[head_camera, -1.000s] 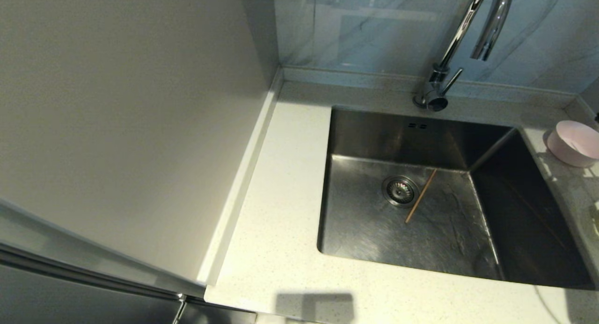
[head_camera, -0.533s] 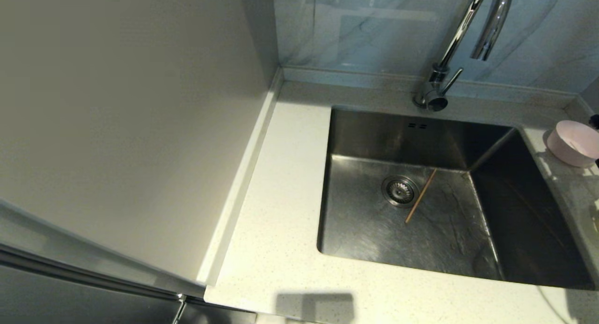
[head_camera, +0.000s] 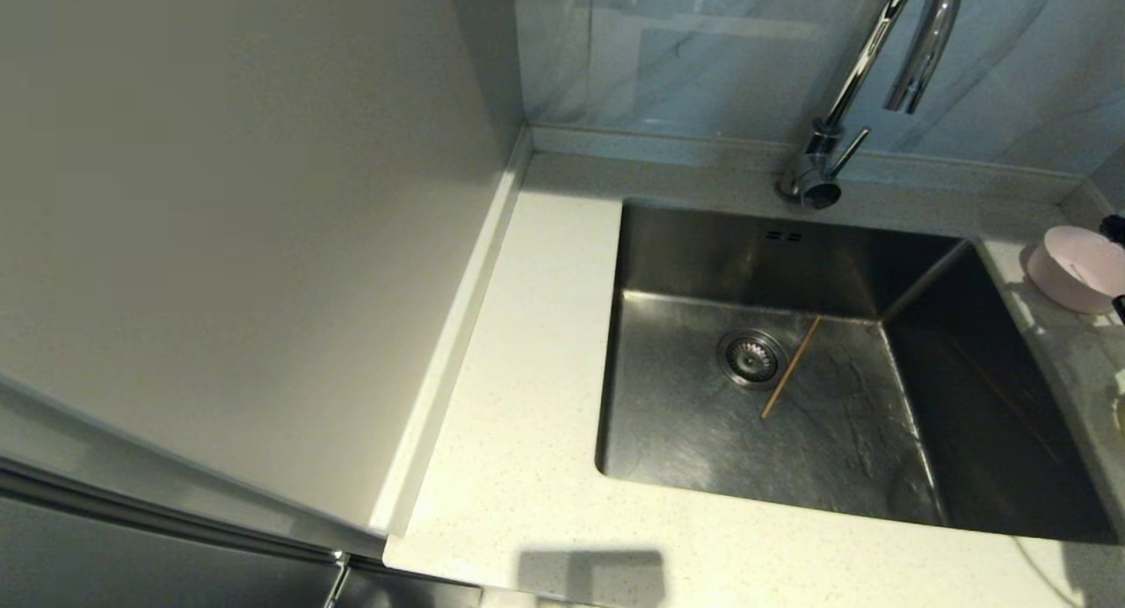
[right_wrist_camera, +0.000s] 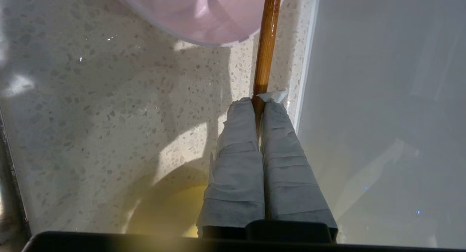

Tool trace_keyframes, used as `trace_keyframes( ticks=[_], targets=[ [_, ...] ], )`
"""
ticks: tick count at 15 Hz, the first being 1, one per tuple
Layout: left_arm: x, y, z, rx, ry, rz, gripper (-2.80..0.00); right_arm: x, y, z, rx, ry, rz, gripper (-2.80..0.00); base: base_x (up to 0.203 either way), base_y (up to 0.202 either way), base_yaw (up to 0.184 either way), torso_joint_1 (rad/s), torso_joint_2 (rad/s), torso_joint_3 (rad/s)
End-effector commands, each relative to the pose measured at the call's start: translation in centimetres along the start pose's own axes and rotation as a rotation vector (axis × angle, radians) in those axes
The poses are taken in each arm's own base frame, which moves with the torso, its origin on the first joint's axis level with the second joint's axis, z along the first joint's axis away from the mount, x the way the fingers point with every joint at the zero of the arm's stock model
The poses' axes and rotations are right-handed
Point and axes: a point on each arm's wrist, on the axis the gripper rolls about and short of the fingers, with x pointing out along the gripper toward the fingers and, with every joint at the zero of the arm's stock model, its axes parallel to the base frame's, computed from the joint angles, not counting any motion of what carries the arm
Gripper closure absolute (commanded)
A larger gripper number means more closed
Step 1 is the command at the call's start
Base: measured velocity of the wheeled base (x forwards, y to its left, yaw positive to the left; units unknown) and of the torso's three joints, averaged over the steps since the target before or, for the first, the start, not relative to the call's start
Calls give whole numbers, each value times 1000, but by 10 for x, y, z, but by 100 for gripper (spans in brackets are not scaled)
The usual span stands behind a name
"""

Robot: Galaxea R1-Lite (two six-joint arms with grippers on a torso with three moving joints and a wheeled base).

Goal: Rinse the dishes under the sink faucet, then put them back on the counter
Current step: Place the chopsticks on the bowl

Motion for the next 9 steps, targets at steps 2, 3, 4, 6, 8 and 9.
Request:
trace_keyframes(
  ticks=[2, 3, 4, 6, 8, 9],
  targets=[
    [0, 0, 0, 0, -4, 0, 0, 3, 1, 1, -8, 2, -1, 0, 0, 0, 0, 0, 0, 0],
    [0, 0, 0, 0, -4, 0, 0, 3, 1, 1, -8, 1, -2, 0, 0, 0, 0, 0, 0, 0],
    [0, 0, 0, 0, -4, 0, 0, 3, 1, 1, -8, 1, -2, 0, 0, 0, 0, 0, 0, 0],
    [0, 0, 0, 0, -4, 0, 0, 2, 0, 1, -9, 0, -2, 0, 0, 0, 0, 0, 0, 0],
    [0, 0, 0, 0, -4, 0, 0, 2, -2, 3, -5, -7, -7, 0, 0, 0, 0, 0, 0, 0],
    [0, 0, 0, 0, -4, 0, 0, 2, -2, 4, -4, -9, -9, 0, 0, 0, 0, 0, 0, 0]
  ],
)
